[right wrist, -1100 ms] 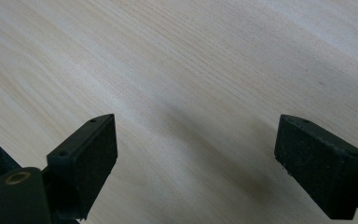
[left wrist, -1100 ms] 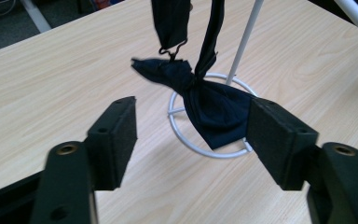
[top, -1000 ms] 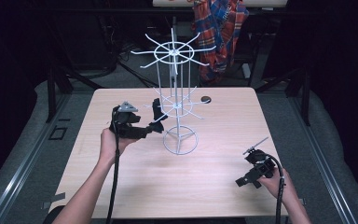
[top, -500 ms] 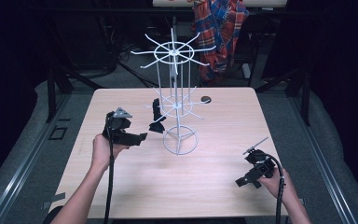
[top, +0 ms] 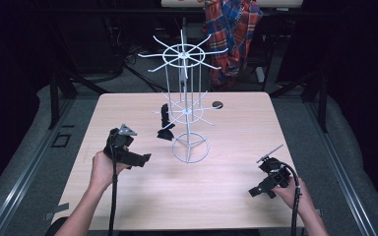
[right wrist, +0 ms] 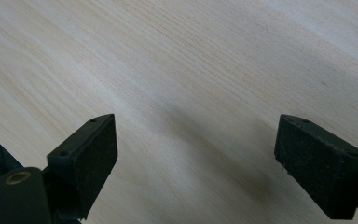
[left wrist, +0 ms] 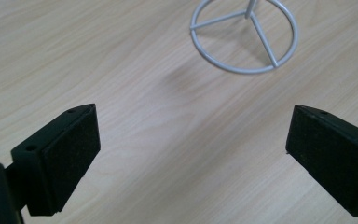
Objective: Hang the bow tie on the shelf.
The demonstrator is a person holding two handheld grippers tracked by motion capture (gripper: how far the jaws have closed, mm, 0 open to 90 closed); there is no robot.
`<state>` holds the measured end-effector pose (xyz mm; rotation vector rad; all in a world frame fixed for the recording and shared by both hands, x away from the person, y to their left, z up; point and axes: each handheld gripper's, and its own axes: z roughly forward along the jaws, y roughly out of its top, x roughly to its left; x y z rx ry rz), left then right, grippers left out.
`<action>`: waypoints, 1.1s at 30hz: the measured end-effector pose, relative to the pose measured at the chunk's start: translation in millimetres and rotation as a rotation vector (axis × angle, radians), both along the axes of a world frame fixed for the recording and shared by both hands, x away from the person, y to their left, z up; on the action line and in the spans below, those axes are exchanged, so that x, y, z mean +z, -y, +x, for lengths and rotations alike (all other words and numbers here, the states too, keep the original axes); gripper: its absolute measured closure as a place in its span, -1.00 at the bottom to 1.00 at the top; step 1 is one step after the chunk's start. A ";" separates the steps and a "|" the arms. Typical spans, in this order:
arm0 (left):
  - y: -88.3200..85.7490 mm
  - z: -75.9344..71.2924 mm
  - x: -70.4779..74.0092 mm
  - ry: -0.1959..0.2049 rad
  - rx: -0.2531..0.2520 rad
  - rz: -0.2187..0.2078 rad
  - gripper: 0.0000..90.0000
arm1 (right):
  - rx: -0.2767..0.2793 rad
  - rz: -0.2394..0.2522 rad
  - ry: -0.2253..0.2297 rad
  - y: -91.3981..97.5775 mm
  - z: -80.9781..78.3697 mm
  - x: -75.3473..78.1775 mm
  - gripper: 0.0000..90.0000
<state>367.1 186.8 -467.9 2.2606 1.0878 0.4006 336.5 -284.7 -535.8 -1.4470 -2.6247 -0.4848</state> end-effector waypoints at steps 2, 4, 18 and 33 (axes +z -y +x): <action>-0.2 -3.1 -2.7 -0.012 -0.011 0.012 -0.98 | 0.007 -0.012 0.001 0.1 0.2 0.3 -0.72; -0.5 -6.7 -4.7 -0.017 -0.017 0.030 -1.00 | 0.005 -0.009 -0.001 -0.1 0.1 0.6 -0.72; -2.3 -32.2 -24.3 -0.072 -0.066 0.091 -1.00 | 0.010 -0.016 -0.007 -0.5 0.8 -0.1 -0.72; -8.4 -42.2 -44.2 -0.203 -0.167 0.162 -1.00 | 0.017 -0.034 -0.015 -2.4 1.9 -3.0 -0.71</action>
